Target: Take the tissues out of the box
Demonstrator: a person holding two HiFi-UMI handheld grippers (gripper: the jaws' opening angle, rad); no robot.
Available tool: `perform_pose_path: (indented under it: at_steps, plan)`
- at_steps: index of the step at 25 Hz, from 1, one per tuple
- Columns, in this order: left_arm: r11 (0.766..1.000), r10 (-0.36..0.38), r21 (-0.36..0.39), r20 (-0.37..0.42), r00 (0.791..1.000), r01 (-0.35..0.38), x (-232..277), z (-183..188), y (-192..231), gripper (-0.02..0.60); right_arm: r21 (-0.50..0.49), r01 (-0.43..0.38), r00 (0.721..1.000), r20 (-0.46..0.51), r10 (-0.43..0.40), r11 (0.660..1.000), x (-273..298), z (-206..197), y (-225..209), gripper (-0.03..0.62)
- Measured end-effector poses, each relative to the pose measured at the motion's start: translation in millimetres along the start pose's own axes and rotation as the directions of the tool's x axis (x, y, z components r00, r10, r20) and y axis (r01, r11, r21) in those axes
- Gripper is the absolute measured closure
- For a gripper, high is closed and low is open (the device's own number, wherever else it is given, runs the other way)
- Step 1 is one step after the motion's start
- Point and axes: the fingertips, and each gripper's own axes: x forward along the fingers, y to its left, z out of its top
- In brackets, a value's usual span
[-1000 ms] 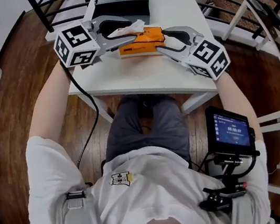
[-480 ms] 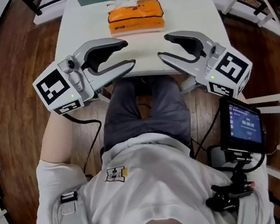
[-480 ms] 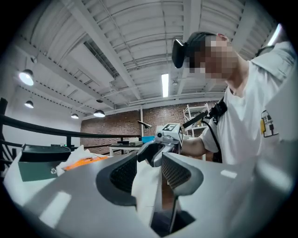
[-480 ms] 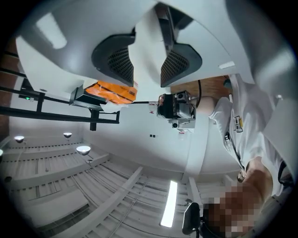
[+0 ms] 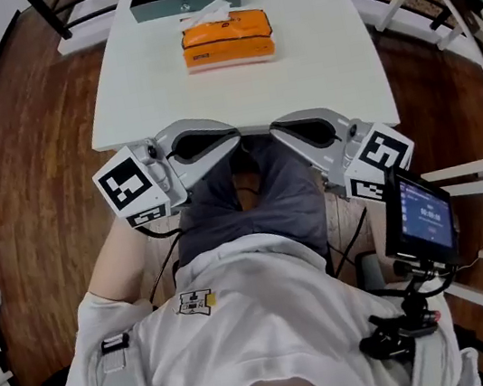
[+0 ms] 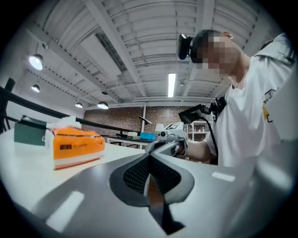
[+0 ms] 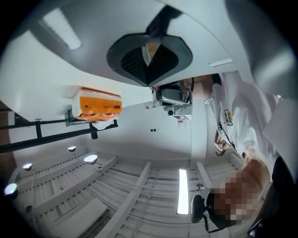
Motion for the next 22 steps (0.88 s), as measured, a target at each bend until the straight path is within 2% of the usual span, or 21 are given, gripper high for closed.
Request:
perform_pose_path:
  at_steps: [4,9,15,22]
  plan:
    - [0.996,-0.035,-0.078,-0.049,0.998,0.031,6,-37,-16,0.581,0.058,-0.035,0.999,0.008,0.035,0.998,5,-32,19,0.594]
    - [0.982,-0.04,-0.187,-0.101,0.994,0.021,9,-85,-22,0.581,0.11,-0.034,0.999,-0.019,0.036,0.993,17,-75,27,0.594]
    - [0.981,0.005,-0.194,-0.102,0.995,-0.025,1,-99,-10,0.581,0.08,-0.052,0.998,-0.025,0.054,0.995,32,-84,20,0.594]
    - [0.974,-0.023,-0.225,-0.08,0.996,0.004,9,-110,-18,0.581,0.116,-0.01,0.998,-0.054,0.017,0.993,15,-101,21,0.594]
